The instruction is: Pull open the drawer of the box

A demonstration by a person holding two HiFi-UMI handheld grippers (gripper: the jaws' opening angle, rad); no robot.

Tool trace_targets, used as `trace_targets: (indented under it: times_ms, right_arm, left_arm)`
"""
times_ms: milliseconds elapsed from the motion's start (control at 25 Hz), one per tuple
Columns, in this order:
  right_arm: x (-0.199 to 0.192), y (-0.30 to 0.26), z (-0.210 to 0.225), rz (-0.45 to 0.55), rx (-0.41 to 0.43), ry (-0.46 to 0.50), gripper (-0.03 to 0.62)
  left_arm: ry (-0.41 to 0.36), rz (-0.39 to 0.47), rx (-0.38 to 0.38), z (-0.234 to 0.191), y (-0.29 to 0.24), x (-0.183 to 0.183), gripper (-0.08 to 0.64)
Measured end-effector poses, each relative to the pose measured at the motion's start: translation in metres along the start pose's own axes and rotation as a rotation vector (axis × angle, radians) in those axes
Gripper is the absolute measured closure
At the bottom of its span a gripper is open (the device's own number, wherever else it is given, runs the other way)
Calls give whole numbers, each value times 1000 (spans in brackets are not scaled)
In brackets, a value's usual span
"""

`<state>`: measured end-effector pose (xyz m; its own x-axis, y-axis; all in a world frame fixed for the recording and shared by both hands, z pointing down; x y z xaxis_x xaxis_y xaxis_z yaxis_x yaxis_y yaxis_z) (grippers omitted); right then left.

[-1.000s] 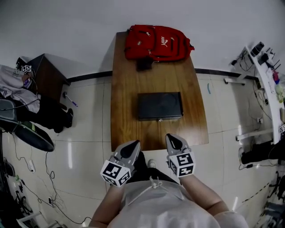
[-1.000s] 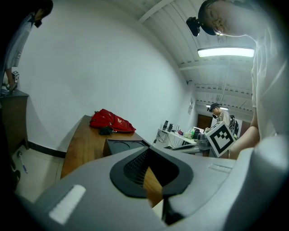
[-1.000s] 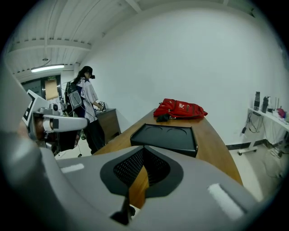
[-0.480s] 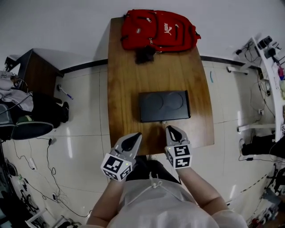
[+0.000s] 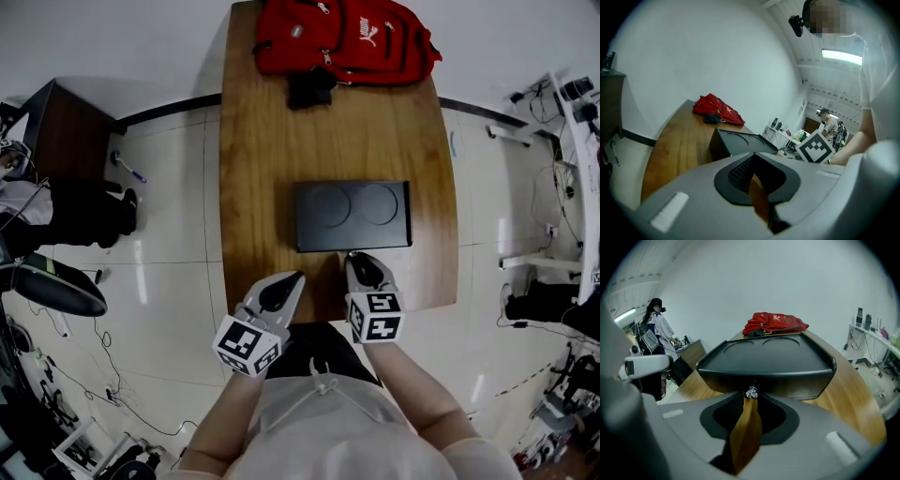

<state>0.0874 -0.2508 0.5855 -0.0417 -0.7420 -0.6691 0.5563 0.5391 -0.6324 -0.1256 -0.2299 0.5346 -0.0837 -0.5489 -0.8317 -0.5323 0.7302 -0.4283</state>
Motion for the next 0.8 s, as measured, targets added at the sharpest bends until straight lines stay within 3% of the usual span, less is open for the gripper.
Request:
trace_targets:
  times_ms: [800]
  right_arm:
    - [-14,8,-3,-41,20,-51,517]
  left_arm:
    - [12,8,-35,19,15,-2,554]
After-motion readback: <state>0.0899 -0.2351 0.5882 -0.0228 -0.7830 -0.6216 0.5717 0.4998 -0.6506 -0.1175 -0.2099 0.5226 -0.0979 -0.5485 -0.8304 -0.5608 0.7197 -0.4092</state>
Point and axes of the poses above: the fingertips, and each gripper's own axes: y backward along the fingers, z to its right, x out of its top, the point moved 10 cm from there along y, backward along the fingers, and after that the axes turned 15 degrees about x, right-handed, at the moved point
